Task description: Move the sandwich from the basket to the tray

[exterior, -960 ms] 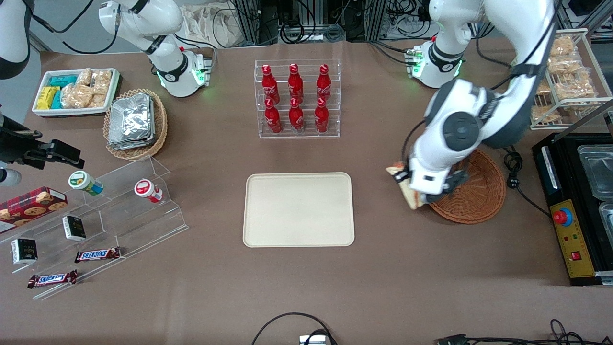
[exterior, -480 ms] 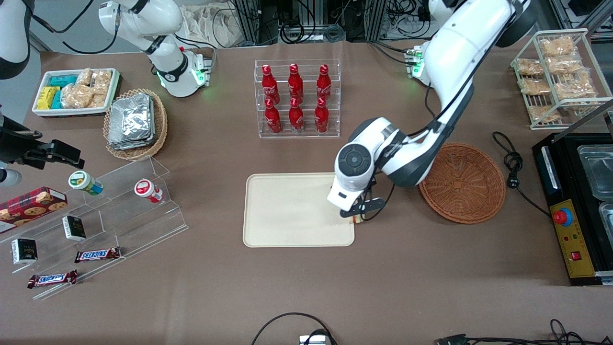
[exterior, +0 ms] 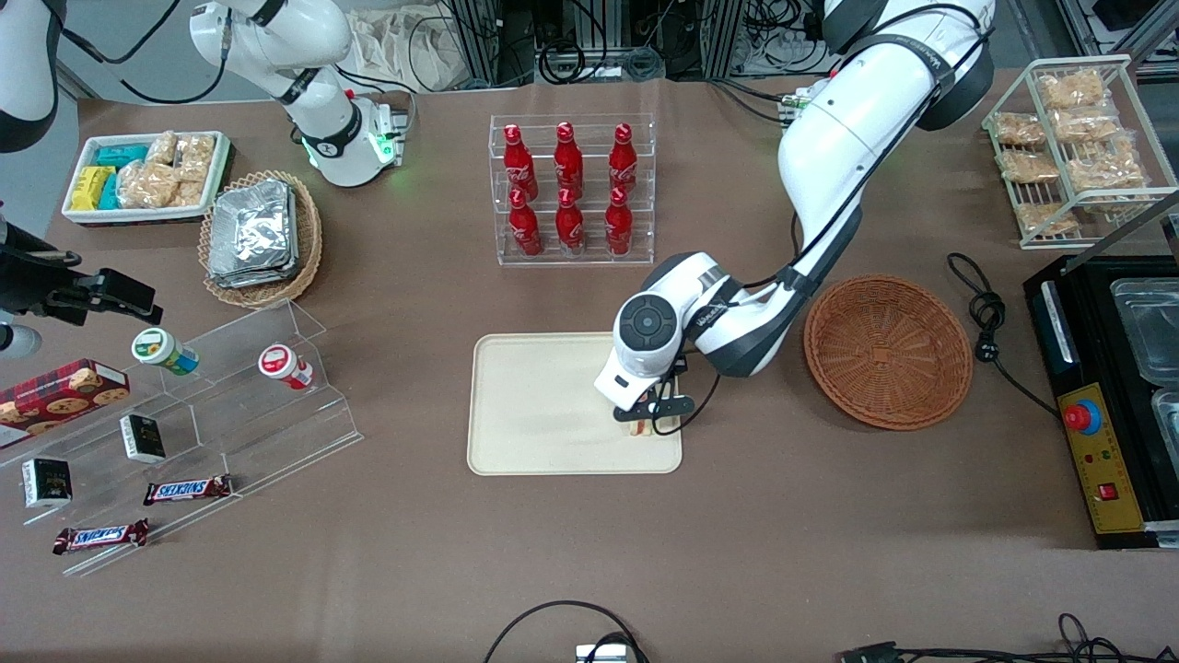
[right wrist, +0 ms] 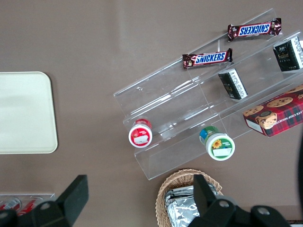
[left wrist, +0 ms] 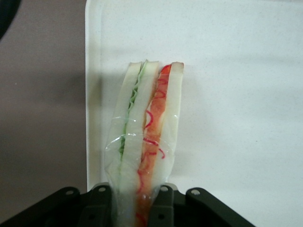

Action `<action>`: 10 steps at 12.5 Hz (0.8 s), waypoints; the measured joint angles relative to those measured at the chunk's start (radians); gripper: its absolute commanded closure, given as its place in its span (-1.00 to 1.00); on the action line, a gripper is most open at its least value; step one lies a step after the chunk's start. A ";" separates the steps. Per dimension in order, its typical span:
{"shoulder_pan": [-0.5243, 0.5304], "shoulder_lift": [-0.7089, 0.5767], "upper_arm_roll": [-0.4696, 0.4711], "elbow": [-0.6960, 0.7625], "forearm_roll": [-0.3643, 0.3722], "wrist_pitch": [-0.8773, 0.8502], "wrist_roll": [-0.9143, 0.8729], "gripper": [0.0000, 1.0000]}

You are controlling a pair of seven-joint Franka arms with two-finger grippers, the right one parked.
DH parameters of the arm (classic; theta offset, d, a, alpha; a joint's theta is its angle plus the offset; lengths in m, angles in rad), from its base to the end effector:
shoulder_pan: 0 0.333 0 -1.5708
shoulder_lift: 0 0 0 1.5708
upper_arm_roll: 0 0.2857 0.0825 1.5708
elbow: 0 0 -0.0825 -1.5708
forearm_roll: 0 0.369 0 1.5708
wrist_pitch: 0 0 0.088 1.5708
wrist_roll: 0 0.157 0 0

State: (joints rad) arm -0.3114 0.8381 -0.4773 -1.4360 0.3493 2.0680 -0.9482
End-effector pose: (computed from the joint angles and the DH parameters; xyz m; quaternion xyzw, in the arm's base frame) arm 0.5198 -0.4262 0.1584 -0.9971 -0.0464 0.0572 0.0209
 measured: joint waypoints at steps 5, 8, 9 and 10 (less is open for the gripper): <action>0.012 -0.031 0.002 0.042 0.006 -0.083 0.005 -1.00; 0.044 -0.142 0.004 0.057 0.006 -0.258 0.033 -1.00; 0.069 -0.190 0.004 0.058 -0.009 -0.301 0.083 -1.00; 0.106 -0.238 0.004 0.057 -0.055 -0.335 0.154 -1.00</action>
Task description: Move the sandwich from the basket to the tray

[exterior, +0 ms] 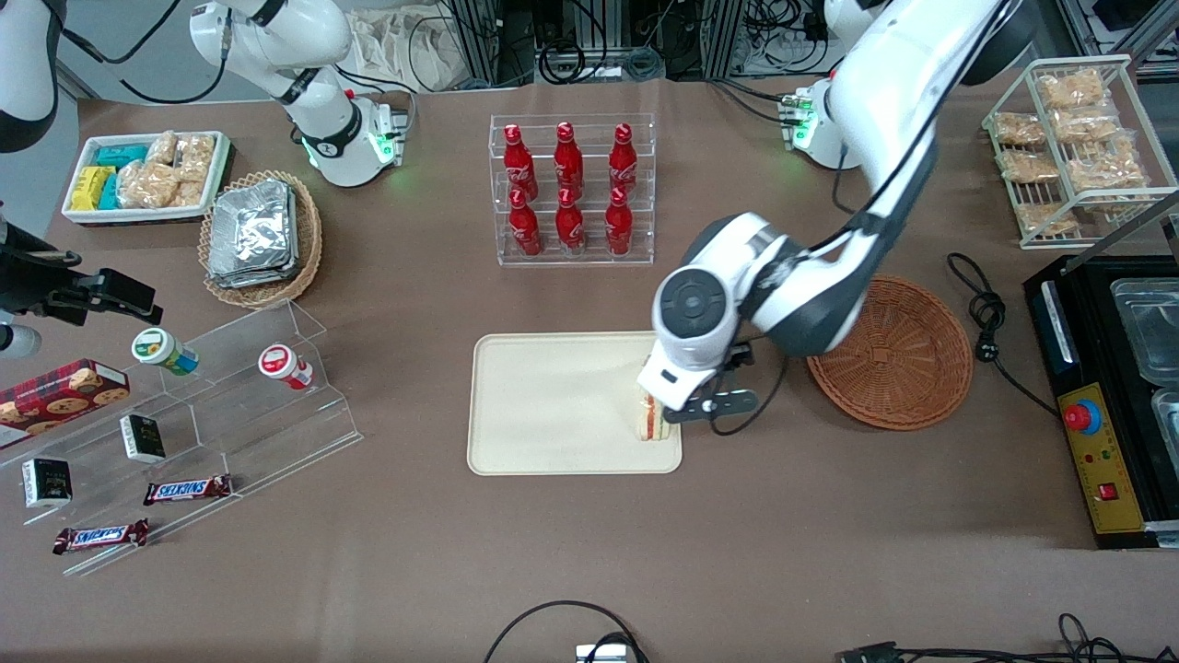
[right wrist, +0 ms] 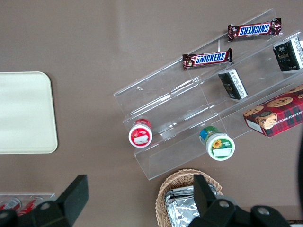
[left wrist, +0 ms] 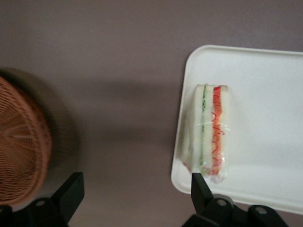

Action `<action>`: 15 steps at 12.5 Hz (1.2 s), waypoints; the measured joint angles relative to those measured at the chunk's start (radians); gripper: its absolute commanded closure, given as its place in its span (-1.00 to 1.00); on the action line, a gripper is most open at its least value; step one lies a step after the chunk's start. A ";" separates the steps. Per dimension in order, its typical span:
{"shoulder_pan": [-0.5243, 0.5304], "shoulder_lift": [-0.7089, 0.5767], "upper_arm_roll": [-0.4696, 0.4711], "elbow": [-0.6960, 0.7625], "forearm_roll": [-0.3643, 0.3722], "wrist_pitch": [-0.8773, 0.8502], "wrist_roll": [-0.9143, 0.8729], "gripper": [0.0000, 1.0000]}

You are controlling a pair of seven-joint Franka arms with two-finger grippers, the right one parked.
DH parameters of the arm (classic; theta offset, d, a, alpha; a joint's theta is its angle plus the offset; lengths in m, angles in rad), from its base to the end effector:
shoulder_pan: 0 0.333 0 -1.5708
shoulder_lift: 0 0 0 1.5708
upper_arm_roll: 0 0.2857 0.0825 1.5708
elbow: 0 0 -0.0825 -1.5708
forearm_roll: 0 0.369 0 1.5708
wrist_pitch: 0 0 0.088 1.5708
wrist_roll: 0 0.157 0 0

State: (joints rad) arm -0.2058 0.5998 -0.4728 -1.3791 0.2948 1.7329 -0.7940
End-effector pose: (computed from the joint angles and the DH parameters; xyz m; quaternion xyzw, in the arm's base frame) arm 0.5565 -0.3417 0.3079 -0.9949 -0.0443 0.0601 0.0678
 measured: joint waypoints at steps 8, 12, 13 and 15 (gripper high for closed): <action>0.246 -0.405 0.004 -0.361 -0.150 0.030 0.316 -1.00; 0.262 -0.553 0.160 -0.476 -0.240 0.035 0.595 -1.00; 0.265 -0.580 0.205 -0.487 -0.250 0.025 0.665 -1.00; 0.268 -0.607 0.271 -0.494 -0.257 0.008 0.748 -1.00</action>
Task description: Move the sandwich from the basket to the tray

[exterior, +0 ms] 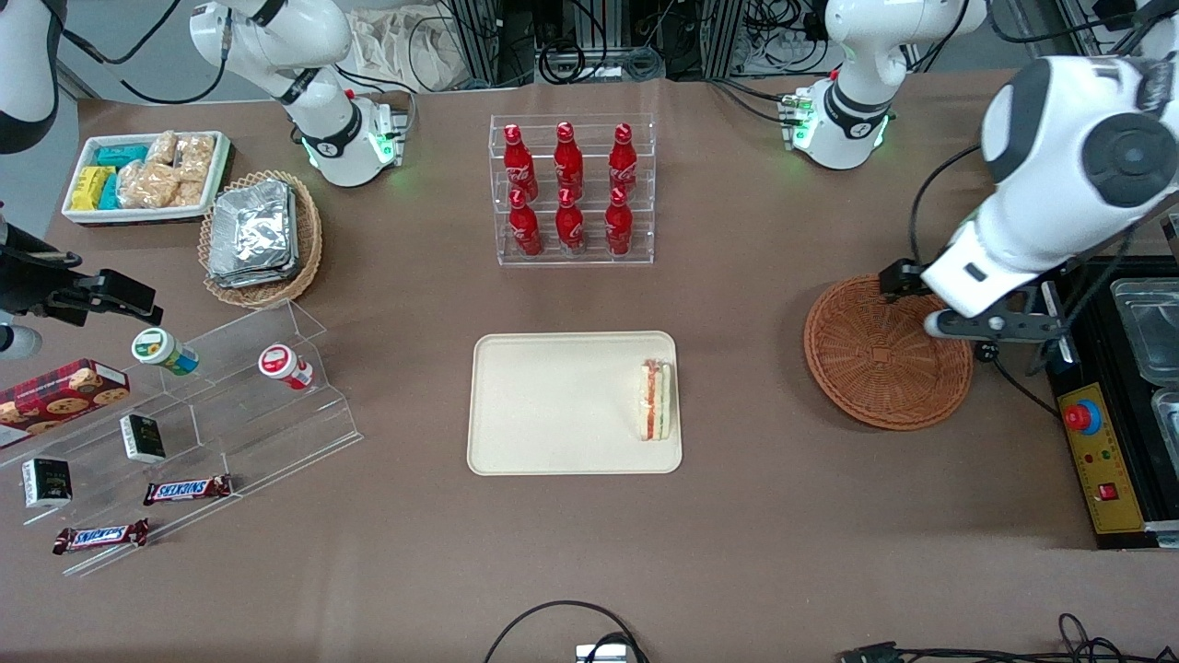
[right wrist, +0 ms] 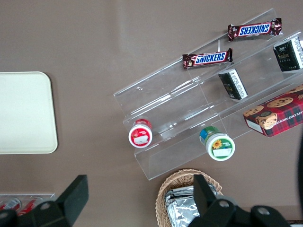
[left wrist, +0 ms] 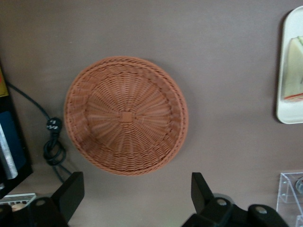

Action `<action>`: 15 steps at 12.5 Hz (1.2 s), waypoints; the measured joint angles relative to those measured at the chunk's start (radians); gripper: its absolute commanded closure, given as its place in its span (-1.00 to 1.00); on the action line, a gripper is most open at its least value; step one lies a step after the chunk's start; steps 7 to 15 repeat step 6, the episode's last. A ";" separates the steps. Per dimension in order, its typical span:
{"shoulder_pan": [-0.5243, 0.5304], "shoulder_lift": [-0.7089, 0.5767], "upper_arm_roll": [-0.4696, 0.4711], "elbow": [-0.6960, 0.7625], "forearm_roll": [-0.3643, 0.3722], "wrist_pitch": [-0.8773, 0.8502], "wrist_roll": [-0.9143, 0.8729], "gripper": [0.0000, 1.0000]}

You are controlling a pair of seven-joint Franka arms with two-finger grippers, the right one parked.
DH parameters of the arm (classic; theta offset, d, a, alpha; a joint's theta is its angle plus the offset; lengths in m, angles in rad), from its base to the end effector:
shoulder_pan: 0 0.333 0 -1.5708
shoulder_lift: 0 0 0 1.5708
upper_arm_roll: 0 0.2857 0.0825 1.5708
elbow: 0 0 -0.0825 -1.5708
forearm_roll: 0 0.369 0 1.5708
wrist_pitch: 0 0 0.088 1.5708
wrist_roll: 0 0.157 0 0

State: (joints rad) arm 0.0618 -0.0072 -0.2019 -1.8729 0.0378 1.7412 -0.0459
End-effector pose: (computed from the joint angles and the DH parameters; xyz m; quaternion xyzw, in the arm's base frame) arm 0.5209 -0.0683 0.4243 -0.9966 0.0513 0.0602 0.0248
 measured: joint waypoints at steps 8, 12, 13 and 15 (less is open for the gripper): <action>0.001 0.017 0.022 0.105 -0.001 -0.064 0.052 -1.00; 0.001 0.017 0.022 0.105 -0.001 -0.064 0.052 -1.00; 0.001 0.017 0.022 0.105 -0.001 -0.064 0.052 -1.00; 0.001 0.017 0.022 0.105 -0.001 -0.064 0.052 -1.00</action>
